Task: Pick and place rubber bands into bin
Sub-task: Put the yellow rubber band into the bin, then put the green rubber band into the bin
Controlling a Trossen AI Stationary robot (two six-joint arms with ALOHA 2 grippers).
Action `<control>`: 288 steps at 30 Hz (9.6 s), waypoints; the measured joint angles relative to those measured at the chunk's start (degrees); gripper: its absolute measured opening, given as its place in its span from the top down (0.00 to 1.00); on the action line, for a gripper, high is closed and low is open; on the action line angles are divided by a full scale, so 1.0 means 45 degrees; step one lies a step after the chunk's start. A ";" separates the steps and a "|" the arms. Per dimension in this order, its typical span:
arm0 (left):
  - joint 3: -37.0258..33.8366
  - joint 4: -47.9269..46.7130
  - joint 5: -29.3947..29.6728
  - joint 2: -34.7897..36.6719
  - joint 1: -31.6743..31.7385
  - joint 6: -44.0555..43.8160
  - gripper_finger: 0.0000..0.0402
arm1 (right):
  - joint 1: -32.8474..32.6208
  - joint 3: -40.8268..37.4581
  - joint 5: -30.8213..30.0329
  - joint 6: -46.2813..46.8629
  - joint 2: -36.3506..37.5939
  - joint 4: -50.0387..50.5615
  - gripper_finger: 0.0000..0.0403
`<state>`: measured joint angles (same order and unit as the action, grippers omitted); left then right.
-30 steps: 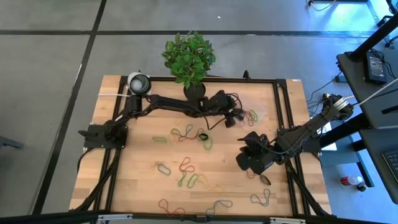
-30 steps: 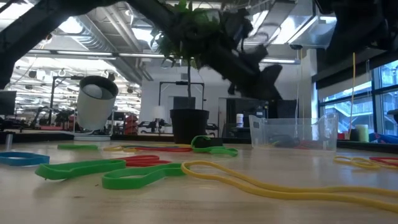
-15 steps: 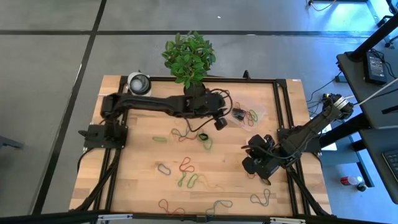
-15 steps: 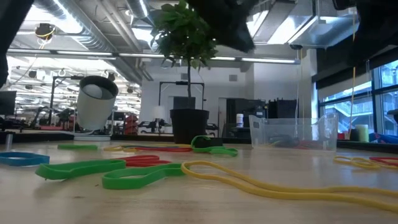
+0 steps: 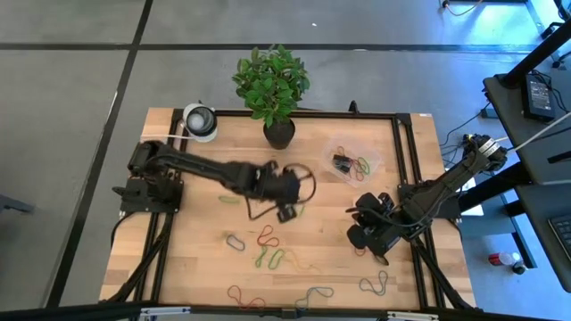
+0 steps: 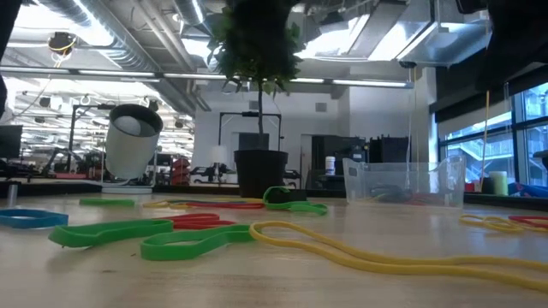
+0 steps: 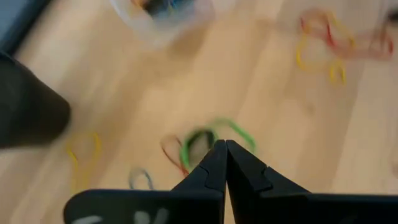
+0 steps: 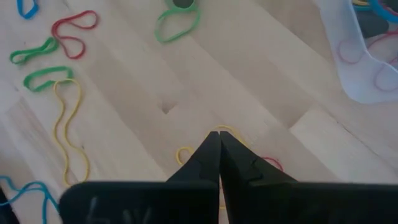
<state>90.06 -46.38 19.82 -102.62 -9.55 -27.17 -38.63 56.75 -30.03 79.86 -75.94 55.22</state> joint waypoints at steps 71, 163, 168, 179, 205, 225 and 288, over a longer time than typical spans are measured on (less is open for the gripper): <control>-1.3420 0.5378 -0.2430 1.0149 -0.2941 -0.0012 1.00 | 0.3181 0.9432 0.4499 -0.9411 -0.8949 -0.0665 1.00; -1.3405 1.0927 0.1443 1.0139 -0.1314 -0.0450 1.00 | 1.4353 -0.1404 0.5035 -1.1810 -0.1860 -0.1646 0.67; -1.3405 1.0927 0.1561 1.0139 -0.1078 -0.0441 1.00 | 1.4120 -0.1408 0.5065 -1.1558 -0.0635 -0.1000 0.64; -1.3405 1.0463 -0.1836 1.0139 0.1535 0.0878 1.00 | 1.1914 -0.1404 0.4137 -0.9074 0.3902 -0.1558 0.78; -1.0826 -0.0076 -0.3967 0.9137 0.3308 0.6425 0.75 | 0.5183 -0.1438 -0.0334 -0.4763 0.0261 -0.5849 0.99; -1.0776 0.0751 -0.4904 0.3108 0.3224 0.5427 0.76 | 0.5183 -0.1447 -0.0324 -0.5415 0.0350 -0.6375 0.98; 0.7879 0.6257 -0.1978 -0.8794 0.4202 0.1624 0.91 | 0.2395 -0.4381 -0.0067 -0.7832 1.0195 -0.2213 0.99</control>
<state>125.51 -18.23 10.91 -142.19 9.36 -19.86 -27.86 37.04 -30.33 44.61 -30.06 45.25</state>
